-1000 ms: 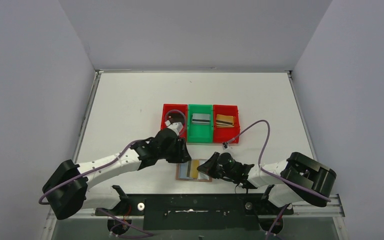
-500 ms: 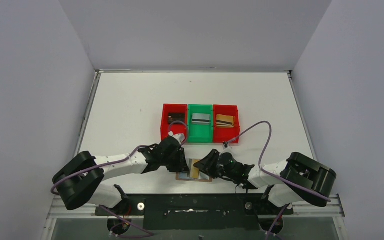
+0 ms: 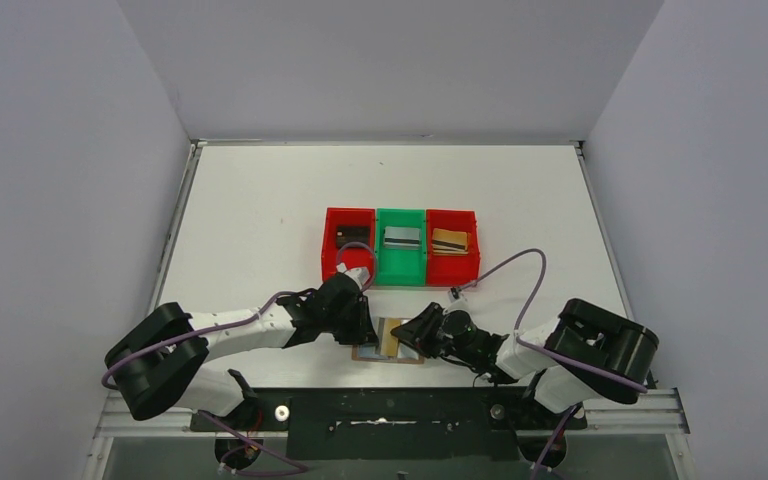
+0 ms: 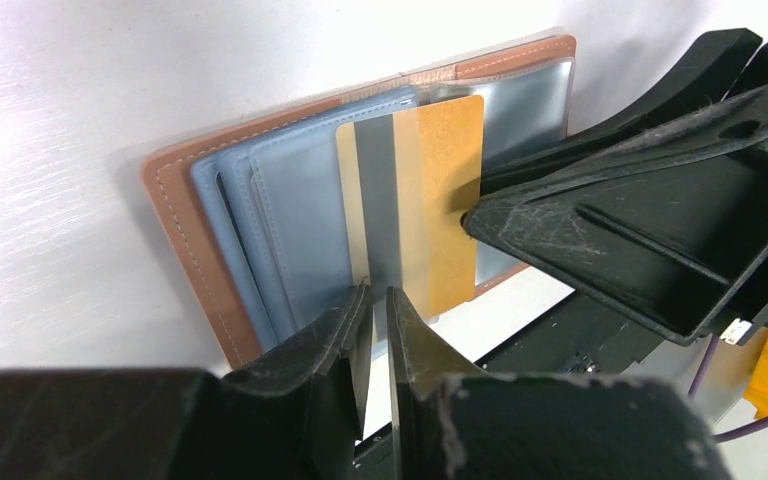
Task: Take the credit cards out of the card holder
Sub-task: Remove the credit card from the card holder.
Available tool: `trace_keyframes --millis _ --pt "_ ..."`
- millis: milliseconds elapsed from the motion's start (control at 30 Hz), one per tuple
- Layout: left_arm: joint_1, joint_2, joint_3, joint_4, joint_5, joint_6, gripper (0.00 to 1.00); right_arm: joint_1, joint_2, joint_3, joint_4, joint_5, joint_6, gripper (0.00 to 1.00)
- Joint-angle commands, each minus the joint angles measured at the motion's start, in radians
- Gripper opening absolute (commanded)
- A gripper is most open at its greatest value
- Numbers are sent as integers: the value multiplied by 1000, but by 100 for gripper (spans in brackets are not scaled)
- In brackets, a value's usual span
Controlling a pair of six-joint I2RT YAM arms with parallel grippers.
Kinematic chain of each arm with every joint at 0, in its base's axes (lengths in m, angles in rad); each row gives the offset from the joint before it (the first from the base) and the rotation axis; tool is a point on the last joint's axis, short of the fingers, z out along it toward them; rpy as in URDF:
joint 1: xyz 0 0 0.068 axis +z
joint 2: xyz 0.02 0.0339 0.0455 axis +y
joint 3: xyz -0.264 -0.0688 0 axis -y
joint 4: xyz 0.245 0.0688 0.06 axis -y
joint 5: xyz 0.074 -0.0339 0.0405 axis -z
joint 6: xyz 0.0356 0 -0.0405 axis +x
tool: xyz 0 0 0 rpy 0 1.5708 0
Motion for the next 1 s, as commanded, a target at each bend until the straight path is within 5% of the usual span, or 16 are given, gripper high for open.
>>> trace_keyframes --millis 0,400,967 --pt "-4 12 -27 -57 -59 13 12 -11 66 23 40 -31 -64 31" --pt "-4 -8 -36 -60 -64 4 12 -7 4 -11 19 15 -64 51" --pt "-4 -5 -25 -62 -65 2 12 0 51 17 60 -33 -89 26"
